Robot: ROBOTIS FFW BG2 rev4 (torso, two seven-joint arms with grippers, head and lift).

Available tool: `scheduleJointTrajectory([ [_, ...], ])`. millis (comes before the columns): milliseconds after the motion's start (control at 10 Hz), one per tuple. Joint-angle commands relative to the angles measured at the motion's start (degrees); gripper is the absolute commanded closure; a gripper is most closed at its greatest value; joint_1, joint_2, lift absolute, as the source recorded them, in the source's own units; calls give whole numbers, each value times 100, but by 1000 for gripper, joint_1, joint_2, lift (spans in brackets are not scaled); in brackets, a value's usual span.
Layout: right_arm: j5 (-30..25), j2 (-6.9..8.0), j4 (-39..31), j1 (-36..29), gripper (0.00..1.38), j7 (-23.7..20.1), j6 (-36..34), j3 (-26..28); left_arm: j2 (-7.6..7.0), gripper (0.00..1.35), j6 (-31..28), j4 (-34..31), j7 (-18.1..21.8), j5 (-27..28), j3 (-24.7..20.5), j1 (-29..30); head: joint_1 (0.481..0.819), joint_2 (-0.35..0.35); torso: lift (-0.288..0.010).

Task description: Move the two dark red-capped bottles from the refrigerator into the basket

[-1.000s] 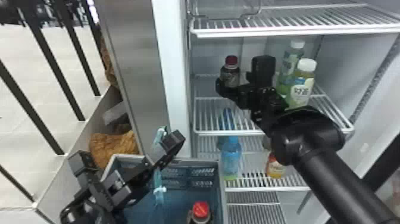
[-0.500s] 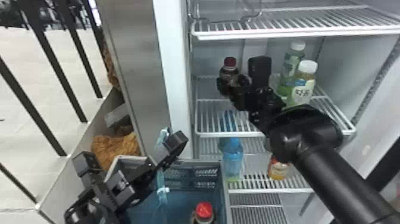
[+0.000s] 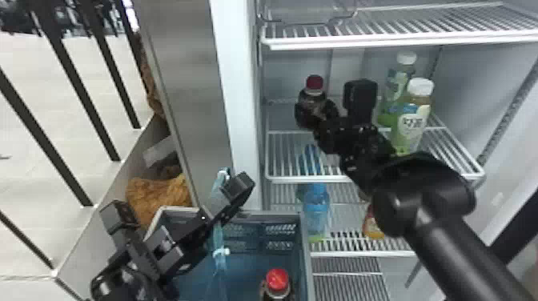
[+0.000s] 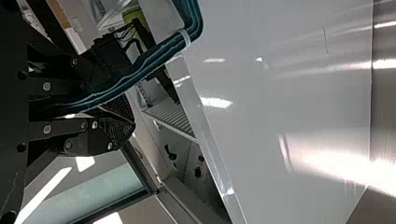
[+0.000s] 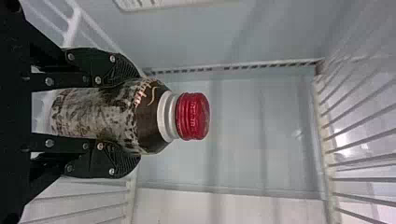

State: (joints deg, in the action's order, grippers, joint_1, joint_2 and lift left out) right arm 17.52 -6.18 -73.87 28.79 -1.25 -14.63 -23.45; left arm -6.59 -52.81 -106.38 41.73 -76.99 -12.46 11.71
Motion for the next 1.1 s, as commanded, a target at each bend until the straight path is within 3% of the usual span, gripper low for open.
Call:
scheduleJointTrajectory([
  [0,19,-121,-931,-600,1285,2,-168,220,0,1200,22,0,10,10,-11,23,616,61,-34],
  [1000,819,-525,-4095,-2878,1285,-288,-913,574,0,1200,64,0,19,78,23,23,670,81,-34],
])
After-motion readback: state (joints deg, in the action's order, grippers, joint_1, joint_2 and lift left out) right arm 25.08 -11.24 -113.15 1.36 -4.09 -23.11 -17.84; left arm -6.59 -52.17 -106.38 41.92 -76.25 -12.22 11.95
